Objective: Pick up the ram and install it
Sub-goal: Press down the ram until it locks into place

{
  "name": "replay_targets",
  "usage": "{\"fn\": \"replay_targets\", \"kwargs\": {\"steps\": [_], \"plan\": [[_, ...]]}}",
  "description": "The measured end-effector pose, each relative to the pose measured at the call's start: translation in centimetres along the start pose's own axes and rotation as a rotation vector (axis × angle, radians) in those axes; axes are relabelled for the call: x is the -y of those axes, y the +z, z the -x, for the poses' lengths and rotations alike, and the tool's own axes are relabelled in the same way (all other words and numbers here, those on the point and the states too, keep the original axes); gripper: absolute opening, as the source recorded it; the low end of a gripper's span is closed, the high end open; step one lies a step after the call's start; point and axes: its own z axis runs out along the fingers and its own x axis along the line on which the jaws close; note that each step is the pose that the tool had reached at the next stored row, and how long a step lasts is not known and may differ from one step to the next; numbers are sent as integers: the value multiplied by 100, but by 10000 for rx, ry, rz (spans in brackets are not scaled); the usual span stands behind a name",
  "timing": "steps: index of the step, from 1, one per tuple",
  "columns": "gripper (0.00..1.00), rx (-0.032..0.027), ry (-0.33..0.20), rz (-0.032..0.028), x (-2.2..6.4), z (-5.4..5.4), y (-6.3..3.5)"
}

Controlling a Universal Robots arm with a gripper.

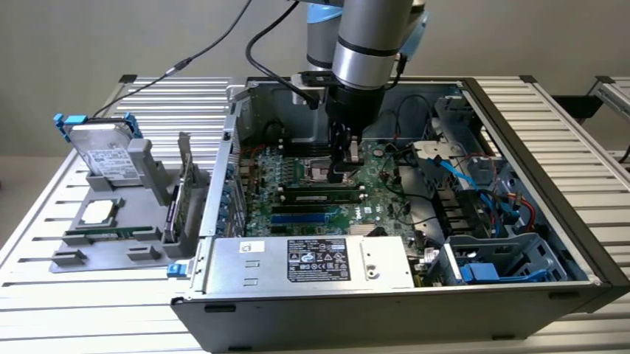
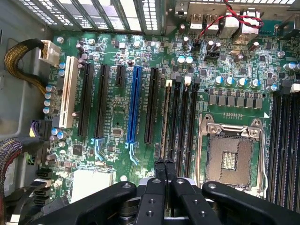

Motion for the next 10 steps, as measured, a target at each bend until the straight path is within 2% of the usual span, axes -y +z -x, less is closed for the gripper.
{"fn": "replay_targets", "kwargs": {"steps": [10], "plan": [[10,25,188,11,-13,-1,2]]}}
